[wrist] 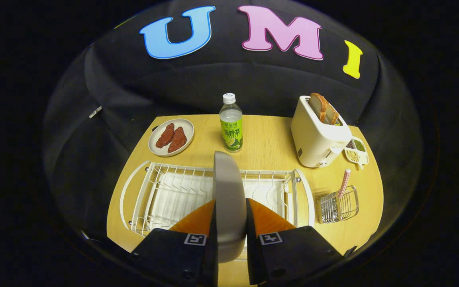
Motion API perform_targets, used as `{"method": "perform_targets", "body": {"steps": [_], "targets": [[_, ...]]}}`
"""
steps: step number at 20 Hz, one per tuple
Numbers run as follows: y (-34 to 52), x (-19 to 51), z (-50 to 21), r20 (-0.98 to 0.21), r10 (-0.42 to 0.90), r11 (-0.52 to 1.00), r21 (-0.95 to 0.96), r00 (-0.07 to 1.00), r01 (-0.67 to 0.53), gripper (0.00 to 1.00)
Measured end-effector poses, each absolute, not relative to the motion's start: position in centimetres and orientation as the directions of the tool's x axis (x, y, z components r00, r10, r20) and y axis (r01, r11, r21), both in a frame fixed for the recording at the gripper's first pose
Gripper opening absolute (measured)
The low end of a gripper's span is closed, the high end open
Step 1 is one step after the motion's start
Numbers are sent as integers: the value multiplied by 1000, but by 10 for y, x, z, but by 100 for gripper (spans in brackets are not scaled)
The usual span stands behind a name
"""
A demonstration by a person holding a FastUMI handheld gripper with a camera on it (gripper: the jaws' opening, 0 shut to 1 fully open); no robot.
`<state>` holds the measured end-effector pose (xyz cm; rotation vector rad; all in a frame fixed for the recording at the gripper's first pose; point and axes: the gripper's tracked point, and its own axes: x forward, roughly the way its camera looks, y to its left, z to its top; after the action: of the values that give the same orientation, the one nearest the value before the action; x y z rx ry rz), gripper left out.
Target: Take the plate from the dish rack, then take the spoon from the basket and place it into the plate.
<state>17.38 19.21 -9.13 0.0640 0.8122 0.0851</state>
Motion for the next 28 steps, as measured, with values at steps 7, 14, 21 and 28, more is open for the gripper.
{"method": "perform_targets", "body": {"steps": [7,14,21,28], "targets": [[174,175,-96,-743,56,996,90,667,16,29],[173,174,-89,-735,12,995,78,678,66,29],[148,181,-85,-722,-23,992,72,692,108,27],[126,164,-93,-737,47,978,171,674,119,23]]}}
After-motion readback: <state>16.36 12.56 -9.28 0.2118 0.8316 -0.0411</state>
